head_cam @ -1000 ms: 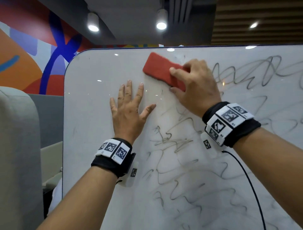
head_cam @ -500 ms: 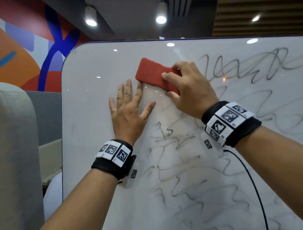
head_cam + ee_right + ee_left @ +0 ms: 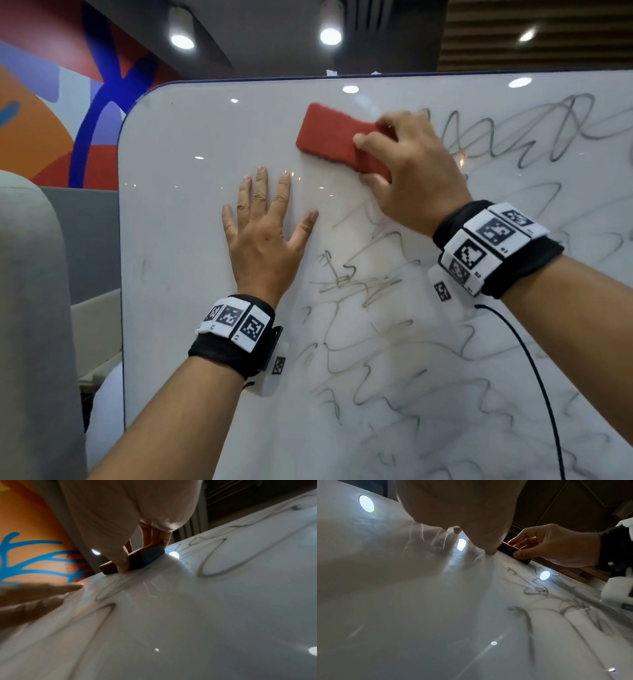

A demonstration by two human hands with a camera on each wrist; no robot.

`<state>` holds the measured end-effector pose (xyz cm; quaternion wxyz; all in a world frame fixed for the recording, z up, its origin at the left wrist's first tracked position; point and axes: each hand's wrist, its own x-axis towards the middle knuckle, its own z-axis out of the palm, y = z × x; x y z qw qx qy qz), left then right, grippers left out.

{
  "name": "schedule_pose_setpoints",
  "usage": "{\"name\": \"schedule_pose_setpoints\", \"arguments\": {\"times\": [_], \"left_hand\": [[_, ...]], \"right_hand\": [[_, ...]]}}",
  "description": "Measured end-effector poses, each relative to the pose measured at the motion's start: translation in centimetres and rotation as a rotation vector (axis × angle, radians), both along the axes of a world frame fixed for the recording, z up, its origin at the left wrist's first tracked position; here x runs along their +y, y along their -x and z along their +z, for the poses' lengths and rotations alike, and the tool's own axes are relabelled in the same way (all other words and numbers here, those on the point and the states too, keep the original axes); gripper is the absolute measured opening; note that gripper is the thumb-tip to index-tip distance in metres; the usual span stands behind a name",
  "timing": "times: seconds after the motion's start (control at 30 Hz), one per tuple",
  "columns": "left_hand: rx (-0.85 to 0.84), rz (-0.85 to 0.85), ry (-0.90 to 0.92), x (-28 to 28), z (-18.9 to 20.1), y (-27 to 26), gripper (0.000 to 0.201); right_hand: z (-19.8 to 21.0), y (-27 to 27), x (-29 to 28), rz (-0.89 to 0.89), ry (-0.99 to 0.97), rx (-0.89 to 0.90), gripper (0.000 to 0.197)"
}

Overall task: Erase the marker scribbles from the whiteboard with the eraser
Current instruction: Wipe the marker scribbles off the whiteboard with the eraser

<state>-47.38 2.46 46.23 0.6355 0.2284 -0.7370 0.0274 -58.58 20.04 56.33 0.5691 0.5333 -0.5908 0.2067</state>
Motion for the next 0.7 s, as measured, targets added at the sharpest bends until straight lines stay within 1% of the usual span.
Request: {"name": "schedule_pose_setpoints", "arguments": {"times": [0.07, 0.13, 0.2, 0.27, 0.33, 0.37, 0.47, 0.53, 0.6, 0.7], "left_hand": [[0.005, -0.004, 0.003, 0.0, -0.3, 0.1, 0.065], [-0.001, -0.003, 0.007, -0.1, -0.7, 0.0, 0.065], [-0.007, 0.001, 0.009, -0.2, -1.1, 0.0, 0.065], [-0.015, 0.008, 0.01, -0.2, -1.4, 0.0, 0.065], [-0.012, 0.015, 0.016, -0.3, -1.5, 0.0, 0.065], [-0.01, 0.016, 0.017, -0.3, -1.5, -0.1, 0.065], [-0.009, 0.012, 0.015, -0.3, -1.7, -0.1, 0.064], [0.001, 0.003, 0.013, -0.2, -1.9, -0.2, 0.063], [0.009, -0.006, 0.007, -0.1, -2.0, -0.2, 0.062], [0.002, -0.008, -0.004, 0.0, -2.3, -0.2, 0.061]], "right_hand": [[0.1, -0.1, -0.1, 0.024, 0.097, -0.064, 0.043], [-1.3, -0.5, -0.6, 0.037, 0.151, -0.121, 0.042], [-3.4, -0.8, -1.3, 0.05, 0.141, -0.123, 0.042], [-4.7, -0.8, -1.4, 0.055, 0.08, -0.085, 0.044], [-4.1, -0.5, -0.9, 0.041, 0.042, -0.054, 0.045], [-3.5, -0.4, -0.7, 0.036, 0.058, -0.06, 0.045], [-2.0, -0.1, -0.1, 0.055, 0.189, -0.136, 0.042], [-2.8, -0.5, -0.5, 0.071, 0.239, -0.18, 0.041], [-4.7, -1.0, -1.2, 0.081, 0.222, -0.189, 0.041], [-7.2, -1.4, -1.6, 0.077, 0.092, -0.134, 0.045]]}}
